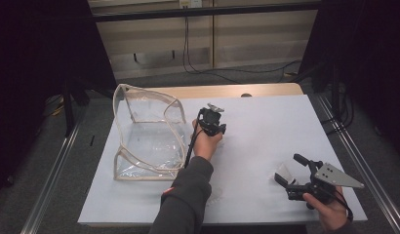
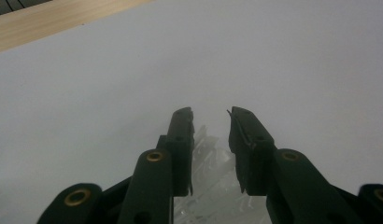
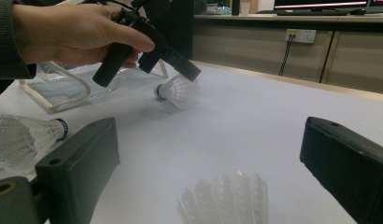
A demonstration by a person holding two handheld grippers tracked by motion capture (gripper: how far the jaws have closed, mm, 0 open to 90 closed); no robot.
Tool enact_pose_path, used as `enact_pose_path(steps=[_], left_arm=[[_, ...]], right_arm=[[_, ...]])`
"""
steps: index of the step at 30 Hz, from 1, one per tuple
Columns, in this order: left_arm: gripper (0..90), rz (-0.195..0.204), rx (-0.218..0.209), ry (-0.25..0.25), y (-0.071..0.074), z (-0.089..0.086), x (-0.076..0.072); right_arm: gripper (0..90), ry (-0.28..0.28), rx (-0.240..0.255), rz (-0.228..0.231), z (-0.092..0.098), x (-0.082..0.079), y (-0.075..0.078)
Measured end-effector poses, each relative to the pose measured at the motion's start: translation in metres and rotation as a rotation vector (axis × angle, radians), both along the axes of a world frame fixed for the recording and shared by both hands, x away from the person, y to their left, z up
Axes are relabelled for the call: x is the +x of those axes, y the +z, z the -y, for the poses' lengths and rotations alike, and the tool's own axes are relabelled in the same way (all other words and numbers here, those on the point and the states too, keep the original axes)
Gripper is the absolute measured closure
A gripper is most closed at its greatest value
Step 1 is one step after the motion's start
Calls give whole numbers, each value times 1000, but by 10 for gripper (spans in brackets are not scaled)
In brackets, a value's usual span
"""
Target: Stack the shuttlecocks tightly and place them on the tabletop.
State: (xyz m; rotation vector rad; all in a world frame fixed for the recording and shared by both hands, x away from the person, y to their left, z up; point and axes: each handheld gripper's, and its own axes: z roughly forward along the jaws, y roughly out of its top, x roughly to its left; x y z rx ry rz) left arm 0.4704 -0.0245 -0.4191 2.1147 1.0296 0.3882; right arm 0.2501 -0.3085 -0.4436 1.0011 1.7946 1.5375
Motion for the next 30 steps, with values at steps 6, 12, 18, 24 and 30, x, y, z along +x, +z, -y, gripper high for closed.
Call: enact_pose_path(steps=[6,12,18,24,30], left_arm=[[667,0,-9,10,1,-1,0],[658,1,-6,16,2,-2,0],[654,12,-12,24,3,-2,0],[649,6,-19,30,3,-3,0],[649,10,-18,31,4,-3,0]], right_arm=[[40,-1,0,2,0,0,0],[40,0,0,2,0,0,0],[41,-1,-1,-2,0,0,0],[41,-1,-2,-3,0,0,0],[41,-1,0,-1,0,0,0]])
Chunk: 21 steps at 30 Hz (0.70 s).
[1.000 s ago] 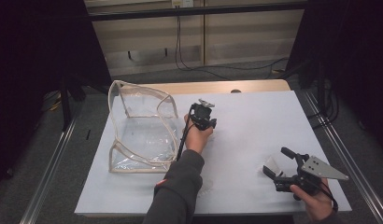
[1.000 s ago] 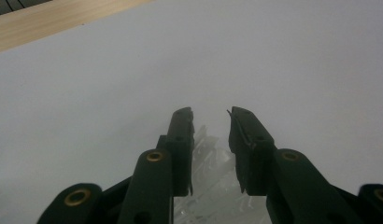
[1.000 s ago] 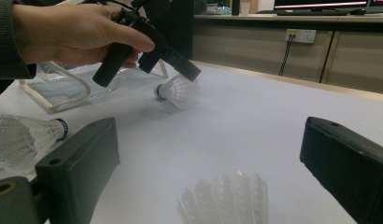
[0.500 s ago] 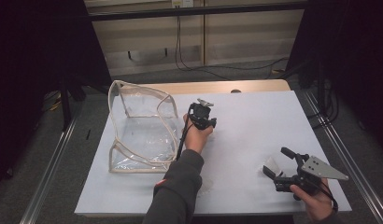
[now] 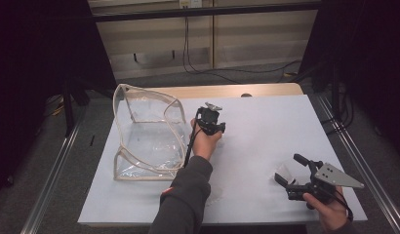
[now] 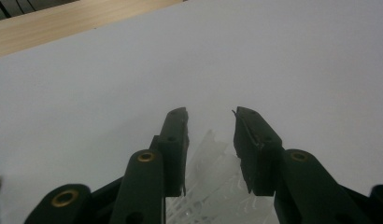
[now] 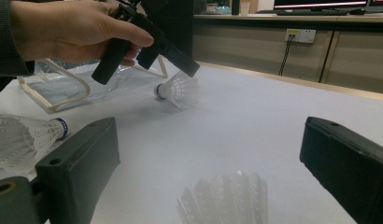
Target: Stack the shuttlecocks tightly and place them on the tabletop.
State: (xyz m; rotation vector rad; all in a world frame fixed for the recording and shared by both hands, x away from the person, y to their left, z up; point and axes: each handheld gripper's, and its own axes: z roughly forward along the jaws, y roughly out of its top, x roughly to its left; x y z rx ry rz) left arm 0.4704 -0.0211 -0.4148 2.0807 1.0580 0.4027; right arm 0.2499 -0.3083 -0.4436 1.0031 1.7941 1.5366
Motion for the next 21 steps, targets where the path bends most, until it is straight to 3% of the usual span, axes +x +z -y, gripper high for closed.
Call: enact_pose_path(steps=[21], left_arm=[[621,6,-6,16,2,-1,0]], right_arm=[[41,2,-2,-2,0,0,0]])
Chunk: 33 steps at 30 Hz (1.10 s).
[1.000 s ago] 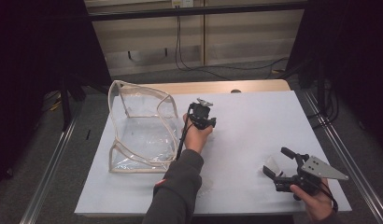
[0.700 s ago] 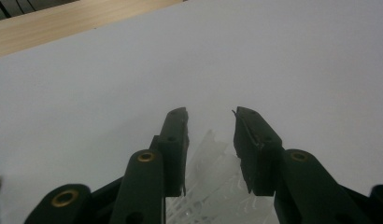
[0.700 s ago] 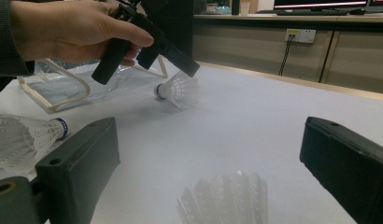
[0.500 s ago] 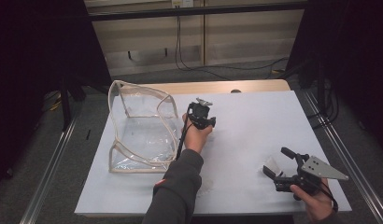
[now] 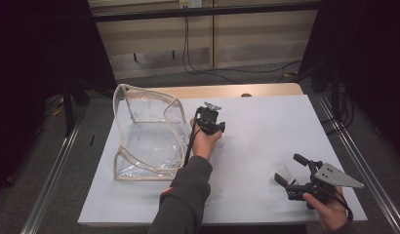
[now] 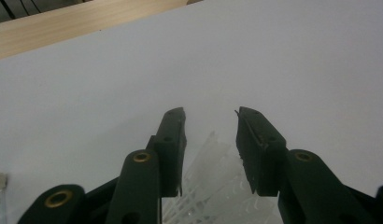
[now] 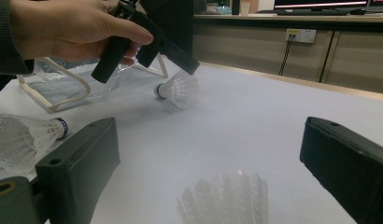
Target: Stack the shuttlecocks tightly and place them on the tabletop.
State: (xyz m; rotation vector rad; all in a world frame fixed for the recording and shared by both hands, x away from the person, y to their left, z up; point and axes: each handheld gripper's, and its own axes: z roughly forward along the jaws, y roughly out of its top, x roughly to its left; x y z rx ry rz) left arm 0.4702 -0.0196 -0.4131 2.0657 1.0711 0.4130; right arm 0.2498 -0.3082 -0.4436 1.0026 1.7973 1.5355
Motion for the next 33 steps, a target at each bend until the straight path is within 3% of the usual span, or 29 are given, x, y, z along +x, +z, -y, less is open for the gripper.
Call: enact_pose_path(steps=[7,21,33], left_arm=[[560,-6,-8,3,2,-1,-1],[403,-21,-101,39,14,-5,-9],[273,-49,-152,-6,20,-5,-20]], right_arm=[[41,-1,0,3,0,0,0],[41,-2,-3,2,0,0,0],[41,-3,-1,2,1,0,0]])
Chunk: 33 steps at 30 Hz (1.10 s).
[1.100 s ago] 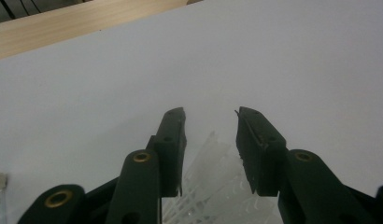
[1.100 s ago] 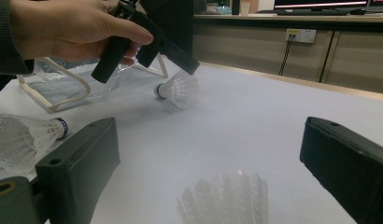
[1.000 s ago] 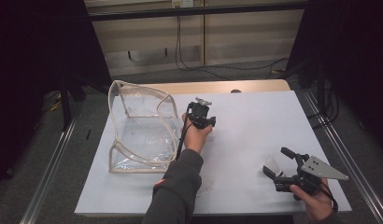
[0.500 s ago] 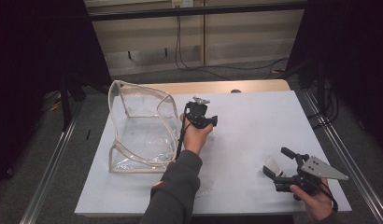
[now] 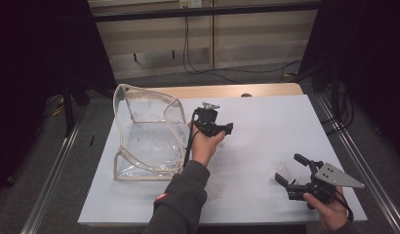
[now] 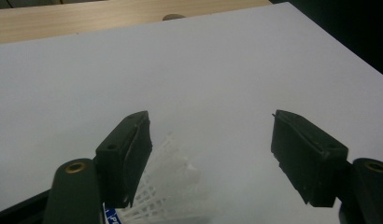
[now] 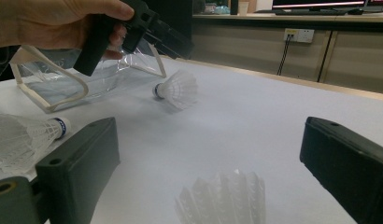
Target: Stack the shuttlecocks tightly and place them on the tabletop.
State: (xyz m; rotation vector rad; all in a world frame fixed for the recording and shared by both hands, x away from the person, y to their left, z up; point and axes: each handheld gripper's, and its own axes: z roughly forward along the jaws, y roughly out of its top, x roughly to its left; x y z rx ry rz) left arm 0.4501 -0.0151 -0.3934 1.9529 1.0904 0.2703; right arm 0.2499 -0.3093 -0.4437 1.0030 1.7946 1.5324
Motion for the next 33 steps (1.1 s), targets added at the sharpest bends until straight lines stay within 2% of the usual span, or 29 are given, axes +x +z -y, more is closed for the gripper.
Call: enact_pose_path(steps=[5,9,13,15,33], left_arm=[[227,-16,-18,-33,4,0,-4],[200,-14,-41,-45,6,0,-9],[177,-19,-36,-72,8,2,-13],[167,-10,-19,-86,9,2,-16],[102,-13,-63,-166,15,-2,-40]], right_arm=[[41,0,-1,0,-1,0,0],[41,-1,-1,1,0,0,0],[41,-2,-1,1,0,0,0],[41,-1,-3,2,0,0,0],[41,-1,-5,-6,0,0,0]])
